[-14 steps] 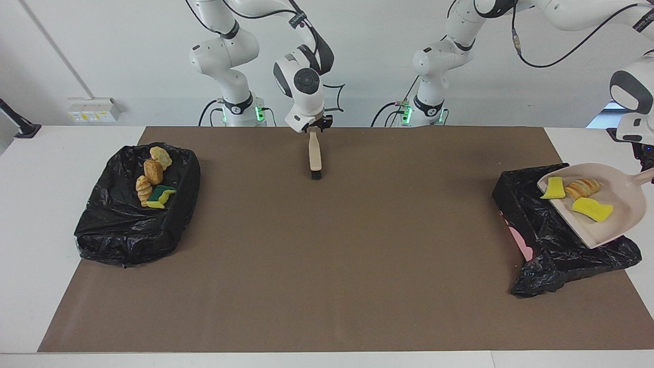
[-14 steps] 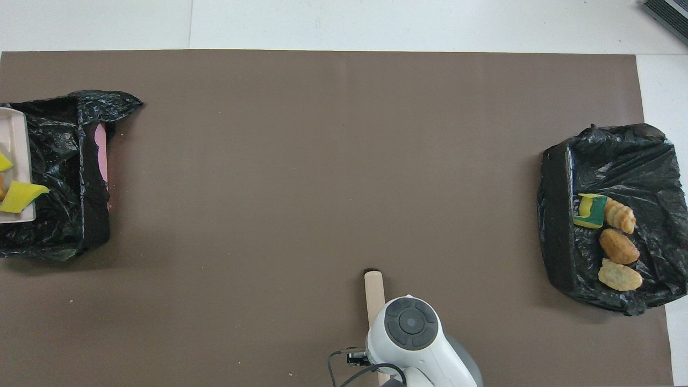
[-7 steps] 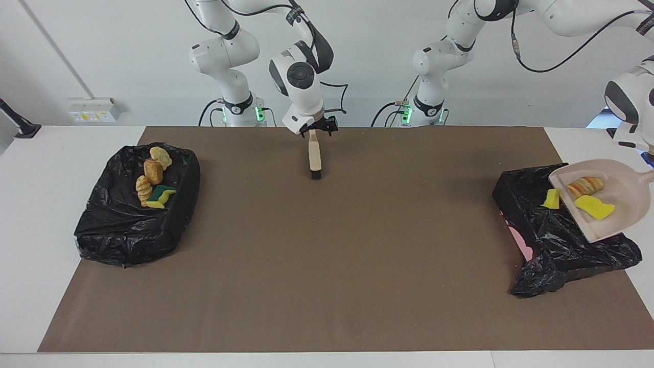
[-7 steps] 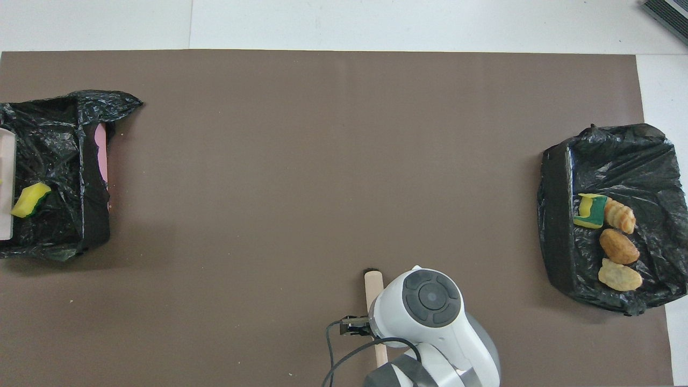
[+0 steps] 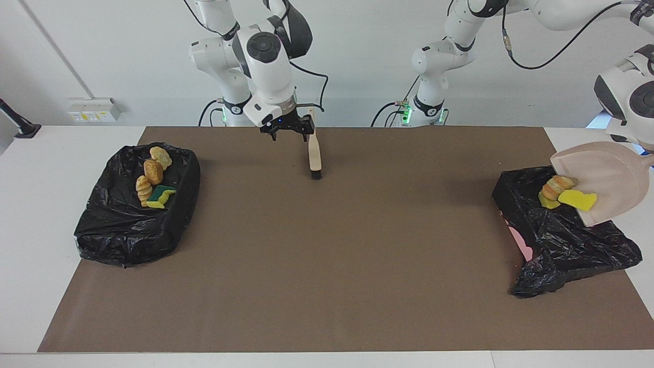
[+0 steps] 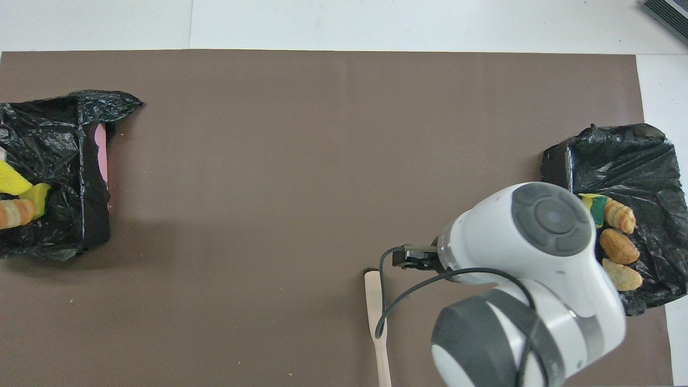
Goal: Sweep and dump trash in bin
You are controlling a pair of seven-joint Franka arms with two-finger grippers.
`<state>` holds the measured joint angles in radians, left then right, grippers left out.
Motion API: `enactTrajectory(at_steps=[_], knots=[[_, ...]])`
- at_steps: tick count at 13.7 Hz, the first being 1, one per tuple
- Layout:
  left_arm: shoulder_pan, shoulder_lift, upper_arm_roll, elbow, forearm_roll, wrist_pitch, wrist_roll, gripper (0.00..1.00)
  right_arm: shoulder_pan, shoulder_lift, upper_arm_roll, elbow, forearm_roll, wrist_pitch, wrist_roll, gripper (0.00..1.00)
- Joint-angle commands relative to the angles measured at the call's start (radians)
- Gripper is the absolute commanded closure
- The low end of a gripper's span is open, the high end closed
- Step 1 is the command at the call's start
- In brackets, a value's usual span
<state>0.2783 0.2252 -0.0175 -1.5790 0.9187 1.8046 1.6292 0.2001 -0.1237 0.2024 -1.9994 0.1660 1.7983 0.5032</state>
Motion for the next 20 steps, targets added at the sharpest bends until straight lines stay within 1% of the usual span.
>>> enactTrajectory(at_steps=[1,3,4,6,8,9,10,11,12,13,14,16,17,18,19,20], knots=[[-0.014,-0.026,0.008,-0.024,0.067,-0.021,-0.041,1.00,-0.018,-0.007,-0.114,0.114,-0.017,-0.033,-0.023,0.00],[-0.028,-0.027,0.010,-0.023,0.126,-0.027,-0.043,1.00,-0.019,-0.005,-0.199,0.158,-0.032,-0.027,-0.069,0.00],[-0.028,-0.032,0.010,-0.021,0.130,-0.027,-0.043,1.00,-0.024,-0.004,-0.219,0.174,-0.084,-0.020,-0.110,0.00],[-0.021,-0.061,0.008,-0.022,0.128,-0.028,-0.040,1.00,-0.034,-0.004,-0.259,0.197,-0.207,-0.031,-0.202,0.00],[-0.019,-0.087,0.007,-0.023,0.109,-0.036,-0.040,1.00,-0.038,-0.004,-0.296,0.200,-0.218,-0.028,-0.282,0.00],[-0.019,-0.099,0.005,-0.026,0.074,-0.054,-0.048,1.00,-0.038,0.007,-0.313,0.218,-0.226,-0.031,-0.343,0.00],[-0.022,-0.099,0.007,-0.024,0.019,-0.059,-0.048,1.00,-0.038,0.022,-0.319,0.264,-0.244,-0.036,-0.398,0.00],[-0.022,-0.099,0.008,-0.023,-0.016,-0.060,-0.049,1.00,-0.038,0.048,-0.334,0.310,-0.252,-0.078,-0.428,0.00],[-0.019,-0.099,0.007,-0.023,-0.024,-0.060,-0.054,1.00,-0.039,0.083,-0.353,0.370,-0.246,-0.138,-0.430,0.00],[-0.014,-0.099,0.005,-0.024,-0.032,-0.057,-0.072,1.00,-0.042,0.123,-0.357,0.460,-0.228,-0.196,-0.430,0.00],[-0.014,-0.101,0.005,-0.027,-0.082,-0.057,-0.107,1.00,-0.039,0.128,-0.356,0.490,-0.215,-0.221,-0.428,0.00],[-0.024,-0.116,0.005,-0.055,-0.257,-0.060,-0.211,1.00,-0.036,0.095,-0.347,0.462,-0.215,-0.237,-0.431,0.00],[-0.030,-0.141,0.005,-0.100,-0.315,-0.059,-0.265,1.00,-0.036,0.076,-0.347,0.434,-0.215,-0.249,-0.431,0.00],[-0.048,-0.165,0.002,-0.151,-0.348,-0.060,-0.335,1.00,-0.036,0.052,-0.350,0.395,-0.214,-0.240,-0.425,0.00],[-0.094,-0.191,0.002,-0.209,-0.380,-0.062,-0.444,1.00,-0.038,0.039,-0.350,0.375,-0.211,-0.234,-0.417,0.00],[-0.134,-0.208,0.002,-0.252,-0.415,-0.062,-0.569,1.00,-0.036,0.039,-0.350,0.375,-0.207,-0.224,-0.413,0.00]])
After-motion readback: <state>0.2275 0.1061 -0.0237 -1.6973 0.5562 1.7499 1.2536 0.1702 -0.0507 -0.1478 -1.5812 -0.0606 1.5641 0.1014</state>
